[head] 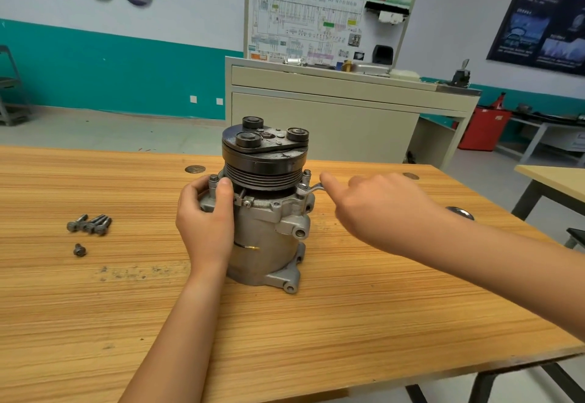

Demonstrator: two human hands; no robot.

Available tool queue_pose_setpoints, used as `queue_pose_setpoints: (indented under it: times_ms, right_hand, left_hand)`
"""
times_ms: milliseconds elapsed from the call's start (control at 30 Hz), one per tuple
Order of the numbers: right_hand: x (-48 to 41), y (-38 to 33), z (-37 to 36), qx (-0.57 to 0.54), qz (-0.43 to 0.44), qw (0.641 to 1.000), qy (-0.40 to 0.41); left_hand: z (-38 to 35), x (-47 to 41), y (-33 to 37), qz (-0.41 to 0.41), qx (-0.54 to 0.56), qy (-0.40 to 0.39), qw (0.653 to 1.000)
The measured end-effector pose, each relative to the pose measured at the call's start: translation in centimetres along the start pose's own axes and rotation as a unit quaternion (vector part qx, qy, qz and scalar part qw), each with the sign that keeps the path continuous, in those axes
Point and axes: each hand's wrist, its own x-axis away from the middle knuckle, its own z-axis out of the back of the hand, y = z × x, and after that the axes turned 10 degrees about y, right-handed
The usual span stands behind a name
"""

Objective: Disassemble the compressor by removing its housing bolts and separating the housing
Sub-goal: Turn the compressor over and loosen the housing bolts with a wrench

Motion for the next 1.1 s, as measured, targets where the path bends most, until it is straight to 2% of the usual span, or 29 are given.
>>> queue_pose_setpoints:
  times_ms: [133,200,300,400,500,567,667,733,967,1100]
  right_hand:
    - [-1.0,2.3,-2.3,-0.041,-0.009,0.999,0.008]
    - [-2.1,2.2,-3.7,-0.034,0.003,0.997,0.071]
    - [-3.2,0.9,-5.8,-0.085,-0.031,0.970,0.227]
    - [-2.8,0.6,-6.3,-0.142,-0.054,0.958,0.243]
    - [-0.9,1.8,-4.7,-0.246,-0.150,0.918,0.272]
    - [0.7,2.2,-2.7,-0.274,-0.173,0.911,0.255]
    - [2.2,1.5,-0.6,-0.203,-0.140,0.960,0.130]
    - [2.3,0.6,0.0,-0.186,-0.136,0.971,0.069]
    - [0.6,-1.0,0.9,-0.150,-0.120,0.980,-0.040]
    - [-0.2,-2.0,2.6,-0.082,-0.105,0.989,-0.062]
  left_hand:
    - [0.0,-0.1,0.0,-0.008,-0.003,0.003,1.000]
    - [-0.1,0.0,0.0,-0.011,-0.006,0.005,1.000]
    - [0.0,-0.3,-0.3,-0.031,-0.020,0.000,0.999]
    - [0.1,-0.6,-0.5,-0.049,-0.031,-0.001,0.998]
    - [0.0,-0.5,-0.4,-0.044,-0.023,-0.001,0.999]
    - [-0.1,-0.3,-0.3,-0.043,-0.019,0.006,0.999]
    - [-0.1,-0.1,-0.2,-0.039,-0.014,0.008,0.999]
    - [-0.1,-0.1,-0.2,-0.033,-0.014,0.006,0.999]
    - [0.2,-0.2,-0.1,-0.031,-0.028,-0.001,0.999]
    - [0.0,-0.2,-0.1,-0.036,-0.026,0.004,0.999]
